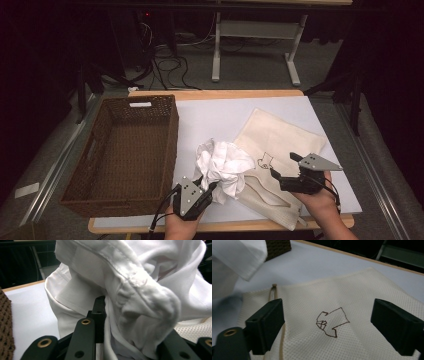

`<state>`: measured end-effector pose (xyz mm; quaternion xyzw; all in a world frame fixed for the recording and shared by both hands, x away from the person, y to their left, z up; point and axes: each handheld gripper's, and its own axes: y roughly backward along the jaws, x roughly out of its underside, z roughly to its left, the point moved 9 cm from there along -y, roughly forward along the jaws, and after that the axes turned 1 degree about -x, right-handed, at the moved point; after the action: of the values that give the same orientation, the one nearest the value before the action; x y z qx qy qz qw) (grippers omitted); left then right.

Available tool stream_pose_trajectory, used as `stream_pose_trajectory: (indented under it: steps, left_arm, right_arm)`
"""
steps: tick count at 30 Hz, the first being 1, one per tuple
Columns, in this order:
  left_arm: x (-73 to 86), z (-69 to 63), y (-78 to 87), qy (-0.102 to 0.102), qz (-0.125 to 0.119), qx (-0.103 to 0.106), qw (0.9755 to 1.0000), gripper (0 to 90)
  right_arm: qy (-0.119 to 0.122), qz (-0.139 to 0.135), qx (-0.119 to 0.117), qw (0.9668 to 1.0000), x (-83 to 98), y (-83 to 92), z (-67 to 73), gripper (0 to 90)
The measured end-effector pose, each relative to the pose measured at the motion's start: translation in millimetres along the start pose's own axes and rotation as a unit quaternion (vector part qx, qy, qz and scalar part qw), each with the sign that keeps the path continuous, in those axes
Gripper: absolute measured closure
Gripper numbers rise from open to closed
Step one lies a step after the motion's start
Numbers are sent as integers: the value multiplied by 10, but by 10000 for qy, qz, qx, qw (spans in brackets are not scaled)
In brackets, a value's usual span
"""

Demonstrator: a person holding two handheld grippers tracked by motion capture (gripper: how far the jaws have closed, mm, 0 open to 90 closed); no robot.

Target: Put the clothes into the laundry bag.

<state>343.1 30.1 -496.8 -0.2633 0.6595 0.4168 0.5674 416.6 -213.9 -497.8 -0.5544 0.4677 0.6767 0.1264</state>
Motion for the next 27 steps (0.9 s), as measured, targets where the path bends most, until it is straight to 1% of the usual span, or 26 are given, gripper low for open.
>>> stream_pose_trajectory:
  steps: [1,2,3,4,5,6,7,8,9,10,11,13,14,15,16,17,20,21,23,25,27]
  left_arm:
    - [0,0,0,0,0,0,10000,693]
    - [-12,7,19,14,-42,-28,10000,693]
    - [-16,10,25,14,-58,-38,10000,692]
    - [-21,13,25,27,-67,-41,10000,692]
    - [-26,17,23,35,-77,-45,10000,692]
    - [-29,22,19,37,-86,-59,9999,691]
    - [-31,26,15,34,-89,-73,9999,691]
    - [-31,26,15,34,-89,-73,9999,691]
    - [-32,33,12,43,-87,-96,9999,691]
    - [-33,36,14,46,-86,-103,9999,691]
    - [-35,37,19,43,-93,-100,9999,691]
    - [-42,40,28,32,-111,-100,9999,690]
    - [-44,44,33,35,-117,-103,9999,691]
    - [-47,50,38,44,-124,-106,9999,691]
    - [-49,58,41,61,-135,-112,9998,691]
    - [-49,58,41,61,-135,-112,9998,690]
    - [-46,76,45,79,-131,-107,9998,690]
    - [-49,77,47,85,-135,-107,9998,690]
    - [-58,74,53,76,-157,-109,9998,690]
    - [-63,67,57,59,-161,-101,9998,690]
    - [-65,65,55,61,-170,-105,9998,690]
  right_arm:
    - [-49,12,-26,10000,33,-15,17,169]
    - [-128,34,-81,9999,120,-36,48,196]
    - [-150,57,-130,9998,191,-46,73,232]
    - [-178,212,-233,9993,314,-56,122,259]
    - [-175,380,-303,9987,374,-55,163,256]
    - [-60,423,-271,9987,391,-43,188,272]
    - [24,399,-290,9988,396,-33,222,299]
    - [24,399,-290,9988,396,-33,222,299]
    - [35,523,-399,9978,435,-48,295,312]
    - [53,565,-442,9974,443,-61,329,318]
    - [166,615,-443,9970,455,-83,359,320]
    - [363,819,-500,9947,512,-135,419,299]
    - [421,957,-471,9934,551,-163,430,269]
    - [427,1056,-485,9923,578,-178,443,267]
    - [500,1113,-486,9913,597,-195,447,275]
    - [552,1147,-429,9909,602,-203,437,300]
    - [603,1296,-263,9894,626,-229,388,384]
    - [618,1310,-255,9891,629,-236,378,422]
    - [643,1265,-161,9898,613,-239,345,472]
    - [558,1167,-126,9915,578,-227,302,536]
    - [468,1077,47,9931,543,-211,236,569]
